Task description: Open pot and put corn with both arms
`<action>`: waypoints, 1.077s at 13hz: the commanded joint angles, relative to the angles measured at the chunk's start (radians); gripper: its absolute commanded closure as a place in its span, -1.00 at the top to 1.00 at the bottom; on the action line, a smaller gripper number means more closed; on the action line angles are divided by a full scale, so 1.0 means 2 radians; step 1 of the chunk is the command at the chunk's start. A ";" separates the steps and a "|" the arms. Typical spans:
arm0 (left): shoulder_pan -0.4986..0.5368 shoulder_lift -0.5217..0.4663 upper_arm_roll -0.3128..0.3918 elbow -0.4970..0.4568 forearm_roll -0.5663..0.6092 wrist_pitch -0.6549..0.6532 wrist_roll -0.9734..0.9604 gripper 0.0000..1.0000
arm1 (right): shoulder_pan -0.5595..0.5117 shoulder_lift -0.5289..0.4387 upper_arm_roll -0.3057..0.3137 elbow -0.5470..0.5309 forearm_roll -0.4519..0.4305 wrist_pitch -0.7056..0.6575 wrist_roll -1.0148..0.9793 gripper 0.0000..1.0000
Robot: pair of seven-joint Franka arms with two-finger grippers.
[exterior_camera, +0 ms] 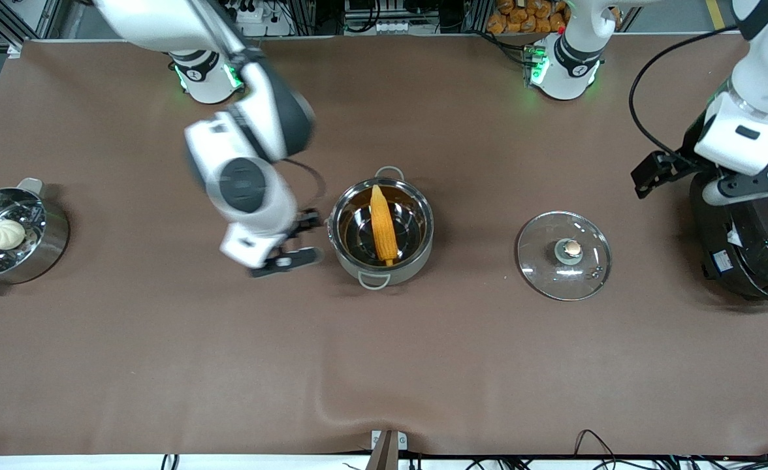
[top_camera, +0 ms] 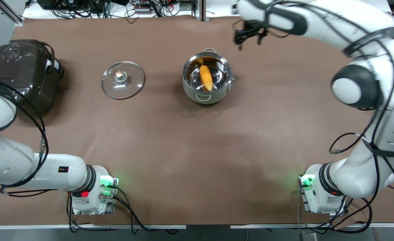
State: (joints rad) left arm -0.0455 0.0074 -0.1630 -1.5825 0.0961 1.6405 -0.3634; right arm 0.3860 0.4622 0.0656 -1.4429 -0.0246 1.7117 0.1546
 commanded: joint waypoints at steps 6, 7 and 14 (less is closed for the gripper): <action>0.006 -0.008 0.001 0.014 -0.032 -0.020 0.015 1.00 | -0.201 -0.165 0.009 -0.118 0.002 -0.023 -0.130 1.00; 0.007 -0.006 0.003 0.009 -0.037 -0.022 0.030 1.00 | -0.209 -0.177 0.007 -0.118 0.001 -0.025 -0.125 1.00; 0.032 -0.010 0.005 -0.016 -0.039 -0.026 0.072 1.00 | -0.238 -0.256 0.007 -0.112 0.001 -0.097 -0.078 1.00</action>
State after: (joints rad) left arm 0.0123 -0.0005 -0.1486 -1.6054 0.0406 1.5900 -0.2369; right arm -0.0709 0.0054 0.0634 -1.6362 -0.0233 1.5108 -0.0222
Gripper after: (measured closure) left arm 0.000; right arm 0.000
